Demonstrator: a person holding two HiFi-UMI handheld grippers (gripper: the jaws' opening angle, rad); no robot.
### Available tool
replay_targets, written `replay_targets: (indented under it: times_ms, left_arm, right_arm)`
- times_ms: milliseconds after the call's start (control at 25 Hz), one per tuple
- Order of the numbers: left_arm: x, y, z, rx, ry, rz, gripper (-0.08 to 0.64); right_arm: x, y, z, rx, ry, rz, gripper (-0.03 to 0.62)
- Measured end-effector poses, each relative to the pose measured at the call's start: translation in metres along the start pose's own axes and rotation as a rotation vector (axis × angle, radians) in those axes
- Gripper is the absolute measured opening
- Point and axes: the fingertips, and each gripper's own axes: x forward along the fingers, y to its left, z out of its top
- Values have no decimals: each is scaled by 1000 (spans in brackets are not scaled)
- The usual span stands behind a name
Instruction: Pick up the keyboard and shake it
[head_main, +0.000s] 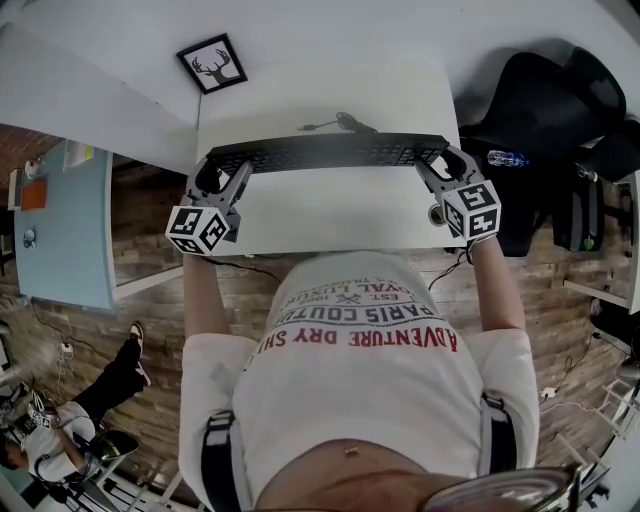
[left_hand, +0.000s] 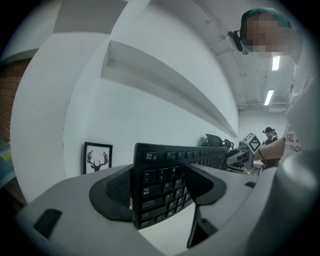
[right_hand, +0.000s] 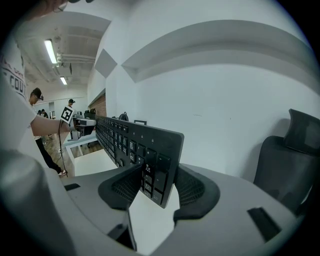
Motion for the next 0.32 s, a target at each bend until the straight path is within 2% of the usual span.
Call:
replay_targets:
  times_ms: [320]
  left_arm:
    - [5, 4, 4, 7, -2, -8, 311]
  right_arm:
    - [0, 0, 1, 9, 0, 2, 219]
